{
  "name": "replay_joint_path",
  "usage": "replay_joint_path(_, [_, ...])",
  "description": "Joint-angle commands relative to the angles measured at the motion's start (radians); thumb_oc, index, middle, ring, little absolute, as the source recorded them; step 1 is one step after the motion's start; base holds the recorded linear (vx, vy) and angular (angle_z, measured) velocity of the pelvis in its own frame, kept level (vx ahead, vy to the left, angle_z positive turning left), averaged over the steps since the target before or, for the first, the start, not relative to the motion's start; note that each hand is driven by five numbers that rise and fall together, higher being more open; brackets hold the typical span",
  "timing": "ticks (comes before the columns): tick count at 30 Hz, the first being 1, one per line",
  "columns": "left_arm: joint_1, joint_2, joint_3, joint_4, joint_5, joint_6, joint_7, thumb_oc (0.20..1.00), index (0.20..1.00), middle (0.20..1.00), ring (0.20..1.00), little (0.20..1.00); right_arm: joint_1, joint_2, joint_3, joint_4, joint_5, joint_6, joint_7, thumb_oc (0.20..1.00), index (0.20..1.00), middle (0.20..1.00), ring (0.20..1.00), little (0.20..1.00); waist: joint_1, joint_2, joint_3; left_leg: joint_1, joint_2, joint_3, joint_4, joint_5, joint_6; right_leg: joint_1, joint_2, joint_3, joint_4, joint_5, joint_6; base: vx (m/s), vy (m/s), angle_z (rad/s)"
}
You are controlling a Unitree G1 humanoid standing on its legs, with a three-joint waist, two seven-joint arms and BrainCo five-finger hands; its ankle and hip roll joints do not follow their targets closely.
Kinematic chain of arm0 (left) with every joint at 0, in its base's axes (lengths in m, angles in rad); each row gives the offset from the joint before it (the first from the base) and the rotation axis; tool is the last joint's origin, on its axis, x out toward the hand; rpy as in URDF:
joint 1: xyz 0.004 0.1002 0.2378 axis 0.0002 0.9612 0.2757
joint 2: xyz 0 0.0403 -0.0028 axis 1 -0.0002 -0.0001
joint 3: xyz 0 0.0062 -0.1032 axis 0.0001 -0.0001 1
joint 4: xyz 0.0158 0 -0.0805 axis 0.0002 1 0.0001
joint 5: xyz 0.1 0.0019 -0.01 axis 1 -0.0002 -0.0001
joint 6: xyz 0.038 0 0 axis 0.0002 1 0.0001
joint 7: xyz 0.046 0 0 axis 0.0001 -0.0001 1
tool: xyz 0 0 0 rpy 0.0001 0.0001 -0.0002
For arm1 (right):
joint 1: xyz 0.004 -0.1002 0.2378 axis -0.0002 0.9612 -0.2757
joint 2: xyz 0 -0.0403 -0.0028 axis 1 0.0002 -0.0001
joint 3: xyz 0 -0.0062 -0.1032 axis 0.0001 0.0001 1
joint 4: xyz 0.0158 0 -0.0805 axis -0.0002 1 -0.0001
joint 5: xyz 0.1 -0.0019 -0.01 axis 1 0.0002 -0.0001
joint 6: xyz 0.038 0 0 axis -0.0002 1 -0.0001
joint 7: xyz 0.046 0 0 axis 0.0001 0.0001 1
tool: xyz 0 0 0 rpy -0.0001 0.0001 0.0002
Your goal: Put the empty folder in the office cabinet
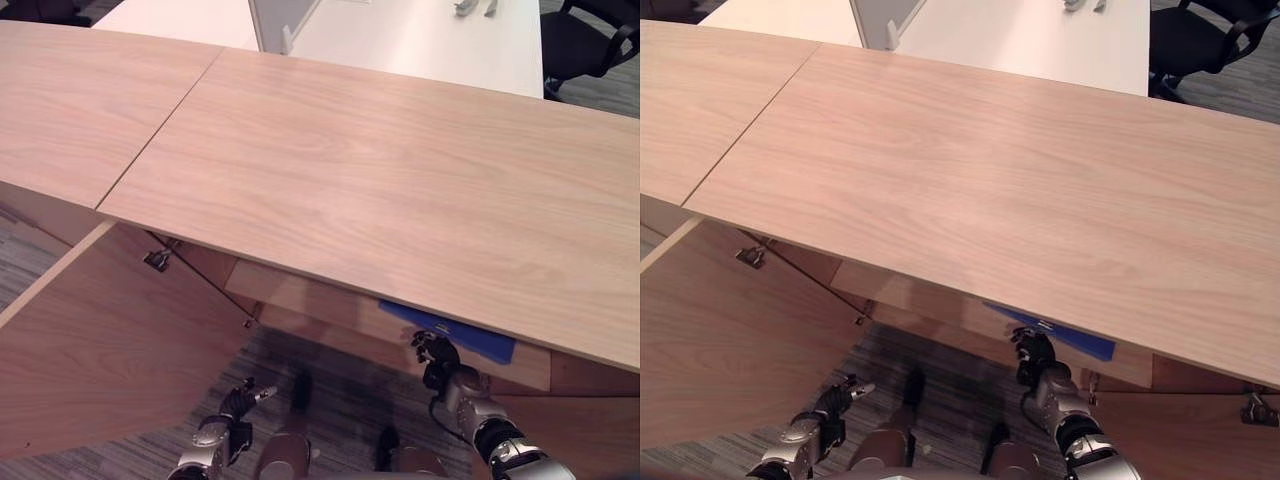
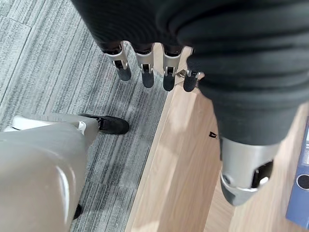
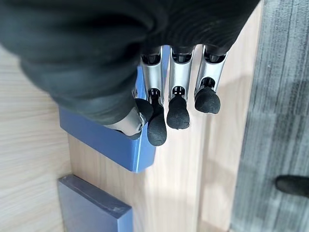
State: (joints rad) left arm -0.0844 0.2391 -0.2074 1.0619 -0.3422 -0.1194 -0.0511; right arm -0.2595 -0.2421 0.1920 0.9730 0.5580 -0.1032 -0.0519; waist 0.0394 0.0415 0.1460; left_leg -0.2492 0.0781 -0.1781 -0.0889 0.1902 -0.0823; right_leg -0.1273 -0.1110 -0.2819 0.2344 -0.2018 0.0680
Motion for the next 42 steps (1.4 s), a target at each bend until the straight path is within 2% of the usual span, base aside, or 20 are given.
replay_joint_path(1, [-0.104,0.020,-0.016,0.047,-0.008,-0.017,0.004,1.000,1.000,1.000,1.000,1.000,-0.062,-0.039,-0.019,-0.016,-0.021,-0.022,-0.016,0.200,0.200,0.200,0.200,0.200,0.029,-0.007,0.051,0.150,0.062,-0.002,0.002,-0.197,-0.021,-0.066,-0.106,0.036,0.003,0.093,0.105,0.00,0.000,0.00])
replay_joint_path(18, [-0.140,0.044,-0.033,0.042,-0.036,-0.026,0.011,1.000,1.000,1.000,1.000,1.000,-0.191,-0.088,-0.016,0.087,-0.019,-0.011,-0.038,0.200,0.200,0.200,0.200,0.200,0.059,0.004,0.110,0.097,0.056,-0.017,0.007,-0.179,-0.016,-0.118,-0.116,0.035,0.035,0.092,0.105,0.00,0.000,0.01])
replay_joint_path(36, [-0.223,0.057,-0.057,0.014,-0.070,-0.040,0.036,1.000,1.000,1.000,1.000,1.000,-0.265,-0.092,-0.007,0.138,-0.011,-0.011,-0.065,0.200,0.200,0.200,0.200,0.200,0.073,0.051,0.224,0.017,0.041,-0.025,0.029,-0.152,-0.010,-0.216,-0.131,0.044,0.095,0.091,0.105,-0.04,0.011,0.00])
replay_joint_path(42, [-0.234,0.056,-0.062,0.015,-0.067,-0.041,0.039,1.000,1.000,1.000,1.000,1.000,-0.291,-0.107,-0.020,0.148,0.002,-0.020,-0.077,0.200,0.200,0.200,0.200,0.200,0.073,0.057,0.235,0.001,0.039,-0.026,0.030,-0.146,-0.010,-0.232,-0.131,0.043,0.102,0.090,0.104,-0.01,0.001,0.00])
